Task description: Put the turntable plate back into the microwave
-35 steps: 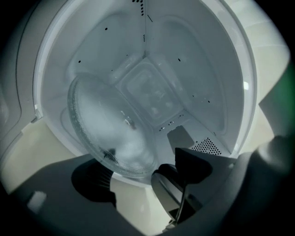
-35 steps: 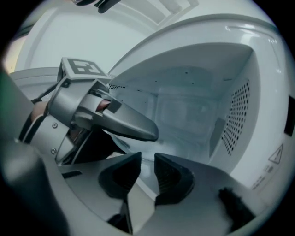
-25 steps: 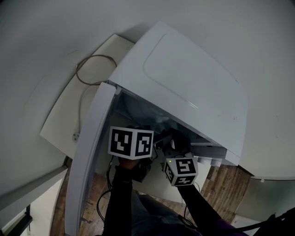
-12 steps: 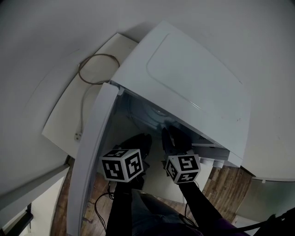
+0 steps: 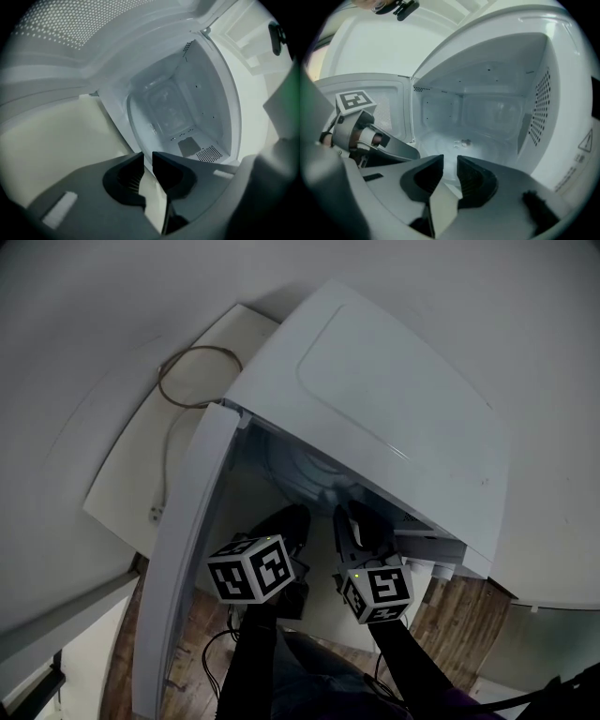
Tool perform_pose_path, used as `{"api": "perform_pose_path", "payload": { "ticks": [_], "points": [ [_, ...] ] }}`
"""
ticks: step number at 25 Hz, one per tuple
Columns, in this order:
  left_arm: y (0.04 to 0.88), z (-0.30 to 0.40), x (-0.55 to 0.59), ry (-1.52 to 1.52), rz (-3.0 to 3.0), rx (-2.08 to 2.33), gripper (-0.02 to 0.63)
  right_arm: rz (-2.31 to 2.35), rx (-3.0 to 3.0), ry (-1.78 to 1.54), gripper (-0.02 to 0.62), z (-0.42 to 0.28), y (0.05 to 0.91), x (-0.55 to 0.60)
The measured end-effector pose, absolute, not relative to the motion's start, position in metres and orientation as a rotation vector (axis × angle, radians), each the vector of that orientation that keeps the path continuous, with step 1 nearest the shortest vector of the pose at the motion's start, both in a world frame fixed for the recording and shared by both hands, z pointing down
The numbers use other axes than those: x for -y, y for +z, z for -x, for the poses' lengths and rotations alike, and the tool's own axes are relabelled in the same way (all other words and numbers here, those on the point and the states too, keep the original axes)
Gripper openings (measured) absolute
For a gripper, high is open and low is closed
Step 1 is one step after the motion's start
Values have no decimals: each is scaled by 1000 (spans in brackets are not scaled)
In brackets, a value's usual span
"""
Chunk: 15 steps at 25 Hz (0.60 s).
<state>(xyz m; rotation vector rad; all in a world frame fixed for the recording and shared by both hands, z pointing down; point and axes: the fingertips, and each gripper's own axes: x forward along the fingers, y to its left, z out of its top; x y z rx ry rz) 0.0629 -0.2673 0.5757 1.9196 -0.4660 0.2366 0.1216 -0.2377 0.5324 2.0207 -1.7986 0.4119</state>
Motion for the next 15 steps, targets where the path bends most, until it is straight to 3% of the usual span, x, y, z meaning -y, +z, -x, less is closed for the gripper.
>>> {"api": "perform_pose_path", "payload": {
  "ticks": [15],
  "points": [
    [565, -103, 289, 313, -1911, 460, 58, -2000, 1803, 440, 92, -111, 534, 224]
  ]
}}
